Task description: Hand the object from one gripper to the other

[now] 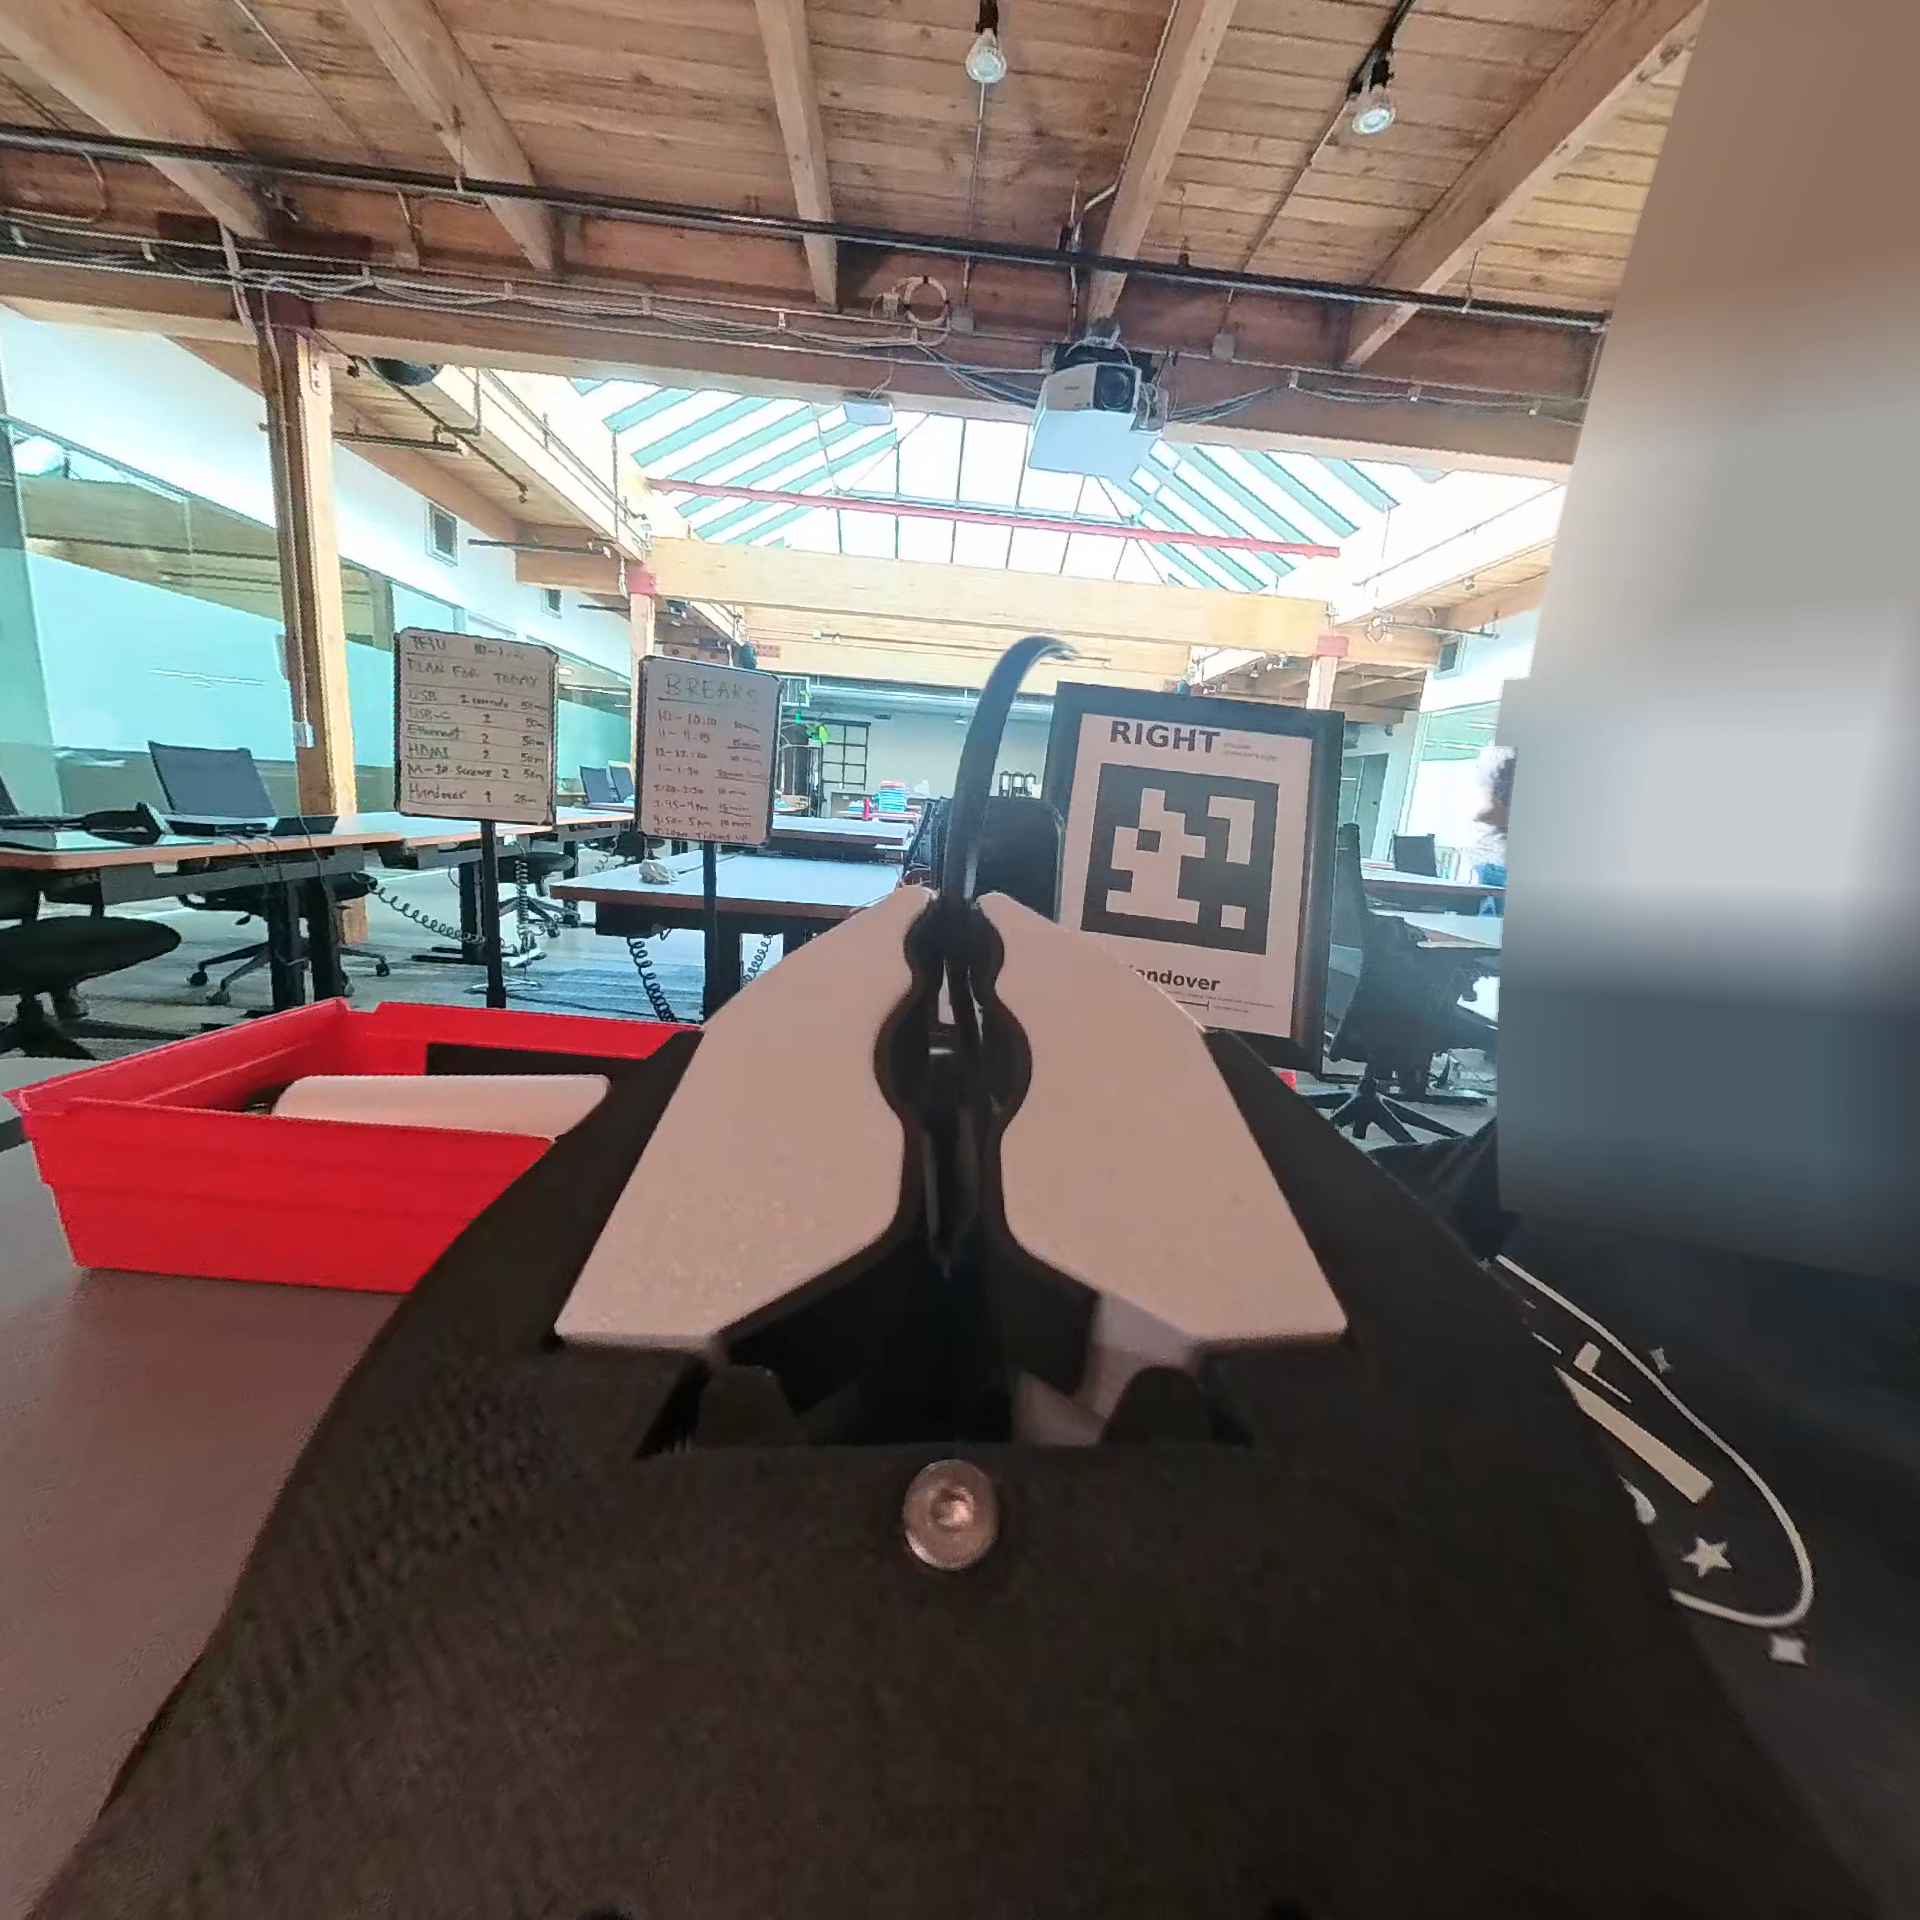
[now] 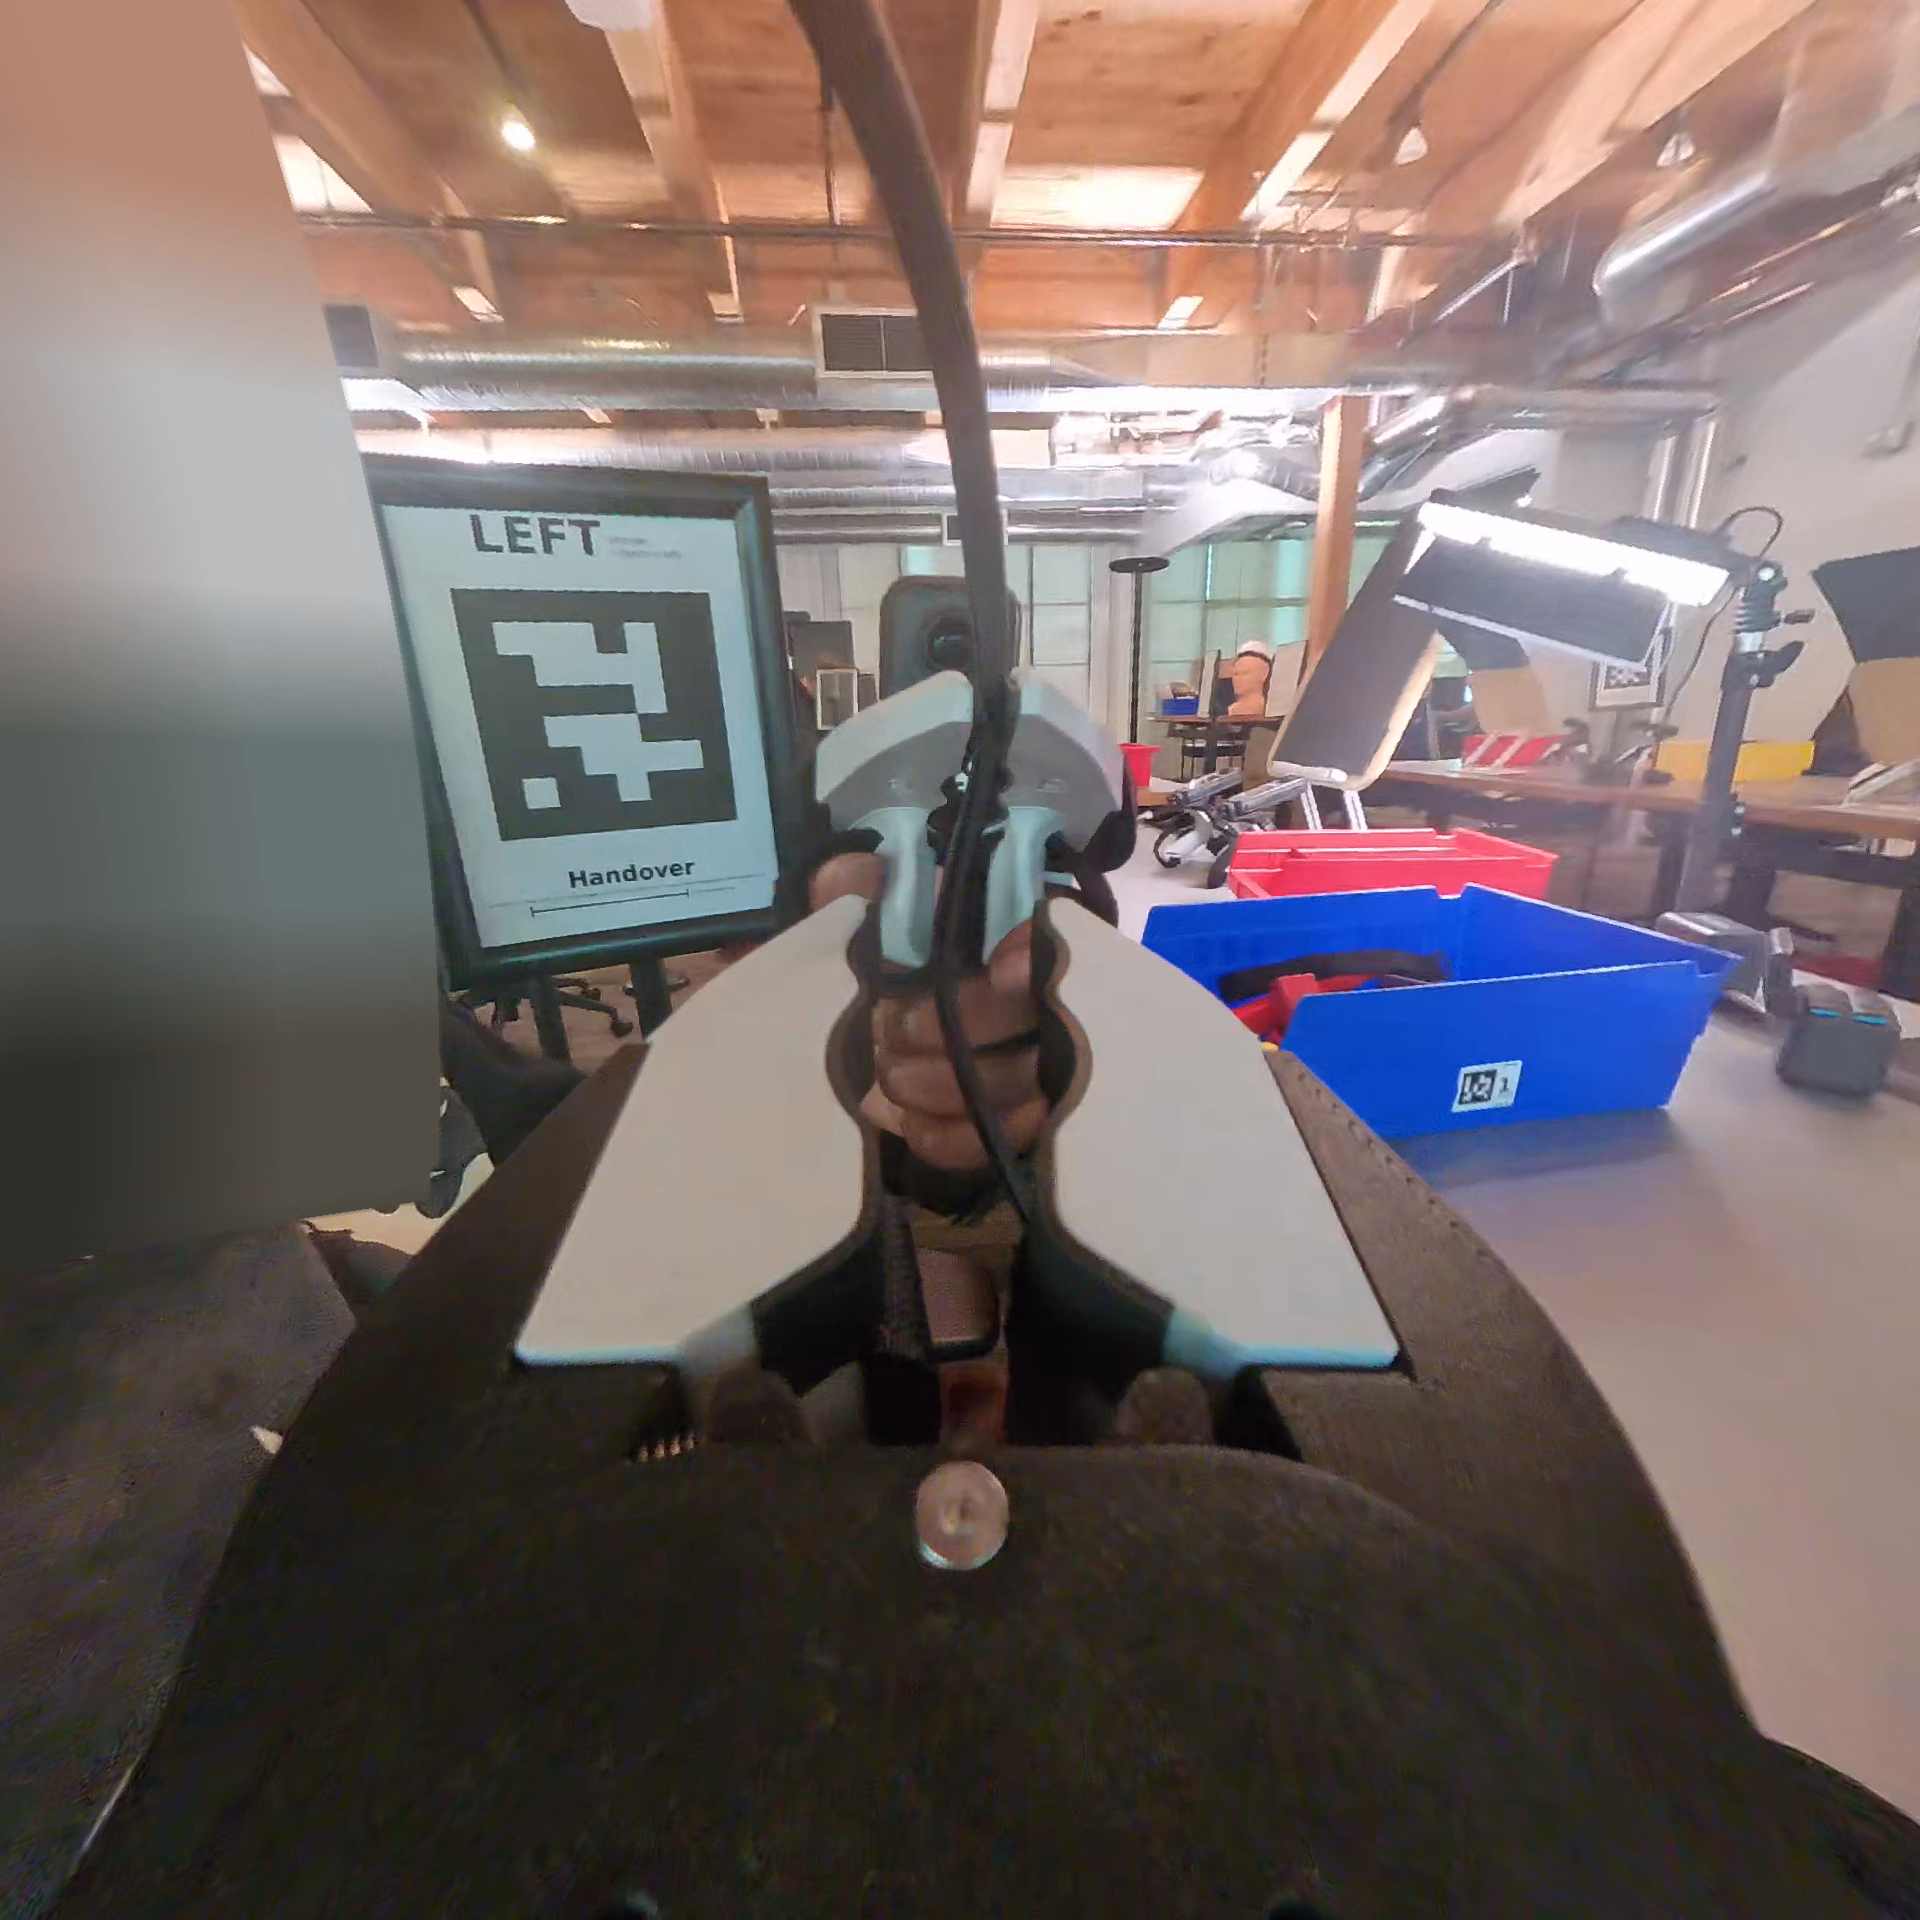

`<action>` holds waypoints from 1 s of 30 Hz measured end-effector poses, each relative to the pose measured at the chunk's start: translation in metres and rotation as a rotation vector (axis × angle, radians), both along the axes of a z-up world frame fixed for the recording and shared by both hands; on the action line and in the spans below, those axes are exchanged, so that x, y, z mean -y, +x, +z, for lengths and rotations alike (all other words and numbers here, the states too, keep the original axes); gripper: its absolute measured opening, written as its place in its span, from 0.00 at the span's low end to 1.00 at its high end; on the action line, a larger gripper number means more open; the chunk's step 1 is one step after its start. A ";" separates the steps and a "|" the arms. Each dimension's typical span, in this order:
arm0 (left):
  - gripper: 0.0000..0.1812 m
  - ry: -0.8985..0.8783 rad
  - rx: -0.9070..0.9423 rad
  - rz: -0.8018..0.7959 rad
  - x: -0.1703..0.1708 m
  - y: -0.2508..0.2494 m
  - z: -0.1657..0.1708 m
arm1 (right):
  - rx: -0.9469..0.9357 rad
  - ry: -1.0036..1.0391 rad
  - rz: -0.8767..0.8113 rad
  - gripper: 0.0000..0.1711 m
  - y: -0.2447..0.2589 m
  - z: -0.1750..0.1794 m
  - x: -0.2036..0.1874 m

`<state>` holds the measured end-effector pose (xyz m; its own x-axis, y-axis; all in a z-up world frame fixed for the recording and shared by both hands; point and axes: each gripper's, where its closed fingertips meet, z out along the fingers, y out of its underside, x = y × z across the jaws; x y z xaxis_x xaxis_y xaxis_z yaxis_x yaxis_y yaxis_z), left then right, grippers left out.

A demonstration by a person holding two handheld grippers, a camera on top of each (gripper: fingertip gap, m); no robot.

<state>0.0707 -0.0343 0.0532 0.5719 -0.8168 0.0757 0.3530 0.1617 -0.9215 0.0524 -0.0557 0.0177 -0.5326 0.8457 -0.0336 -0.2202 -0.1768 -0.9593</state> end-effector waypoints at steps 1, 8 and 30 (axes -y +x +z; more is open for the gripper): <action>0.03 -0.004 0.004 -0.001 -0.001 0.001 -0.001 | 0.014 0.006 -0.006 0.14 -0.002 -0.002 0.001; 0.14 -0.131 -0.002 -0.014 -0.013 -0.009 -0.015 | 0.034 -0.017 -0.014 0.02 0.006 0.005 -0.009; 0.03 -0.147 -0.007 -0.072 -0.008 -0.004 -0.016 | 0.151 0.013 0.042 0.03 0.001 -0.015 -0.011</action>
